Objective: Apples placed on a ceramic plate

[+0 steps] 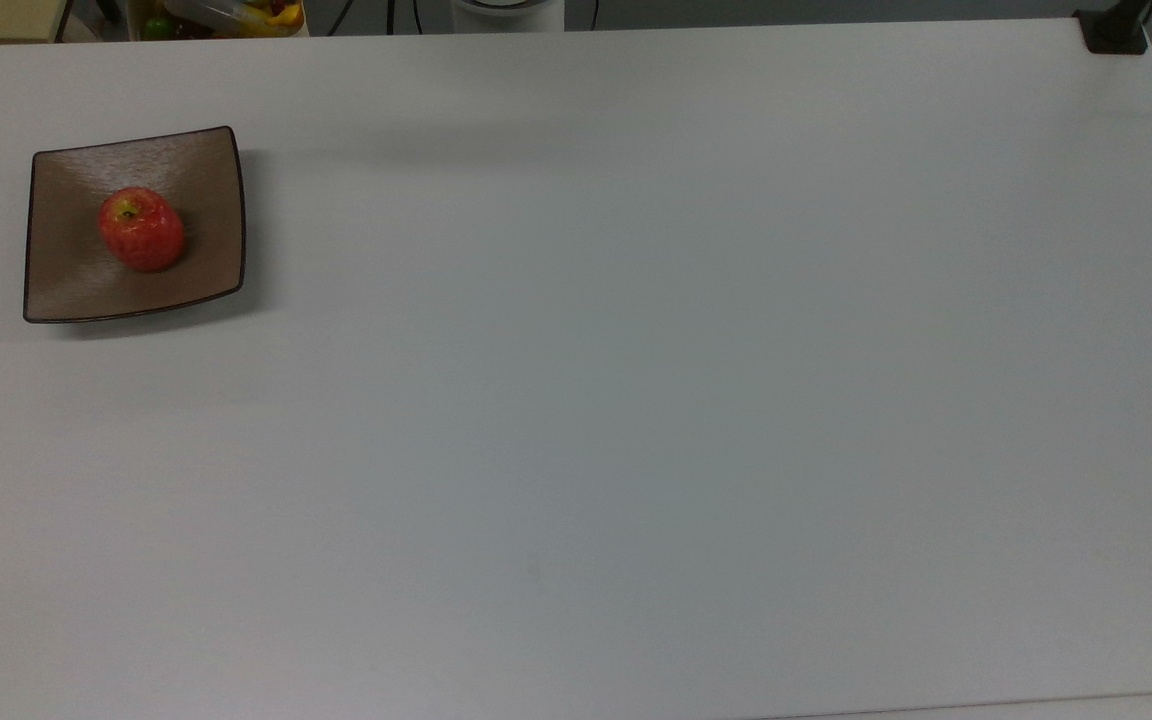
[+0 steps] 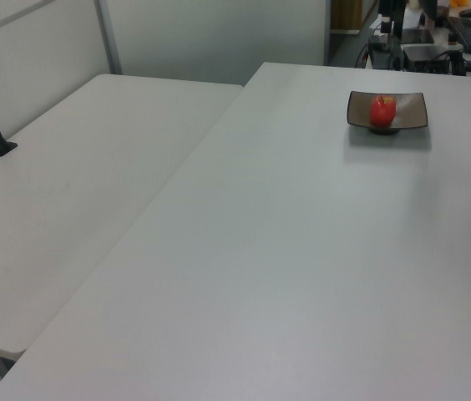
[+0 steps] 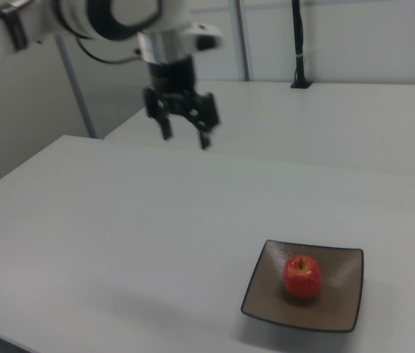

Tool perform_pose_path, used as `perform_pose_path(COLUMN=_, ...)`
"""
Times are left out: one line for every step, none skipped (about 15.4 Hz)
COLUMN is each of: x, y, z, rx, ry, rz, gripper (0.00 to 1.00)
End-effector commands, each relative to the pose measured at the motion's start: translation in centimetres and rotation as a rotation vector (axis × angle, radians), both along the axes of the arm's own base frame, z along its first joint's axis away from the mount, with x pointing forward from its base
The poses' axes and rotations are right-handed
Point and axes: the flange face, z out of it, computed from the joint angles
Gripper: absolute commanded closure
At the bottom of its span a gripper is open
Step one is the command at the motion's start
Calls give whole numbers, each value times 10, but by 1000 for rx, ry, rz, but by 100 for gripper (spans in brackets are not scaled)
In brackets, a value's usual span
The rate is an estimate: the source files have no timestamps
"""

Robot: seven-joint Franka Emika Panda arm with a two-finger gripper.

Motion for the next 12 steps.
perform_pose_path(x=-20, y=65, z=28, rx=30, ry=1, rz=-85, gripper=0)
perform_pose_path(x=-22, y=88, z=29, rx=32, ry=5, rz=-65, gripper=0)
perform_pose_path(x=-23, y=106, z=30, rx=32, ry=4, rz=-33, gripper=0)
perform_pose_path(x=-23, y=123, z=27, rx=32, ry=6, rz=-1, gripper=0)
perform_pose_path(x=-23, y=137, z=23, rx=31, ry=10, rz=23, gripper=0)
perform_pose_path(x=-26, y=145, z=25, rx=33, ry=7, rz=39, gripper=0)
perform_pose_path(x=-28, y=155, z=26, rx=43, ry=3, rz=57, gripper=0)
perform_pose_path(x=-29, y=164, z=25, rx=59, ry=-4, rz=72, gripper=0)
perform_pose_path(x=-28, y=165, z=26, rx=64, ry=-19, rz=81, gripper=0)
perform_pose_path(x=-26, y=167, z=22, rx=66, ry=-26, rz=94, gripper=0)
perform_pose_path(x=-26, y=174, z=21, rx=66, ry=-35, rz=114, gripper=0)
perform_pose_path(x=-24, y=177, z=17, rx=65, ry=-46, rz=138, gripper=0)
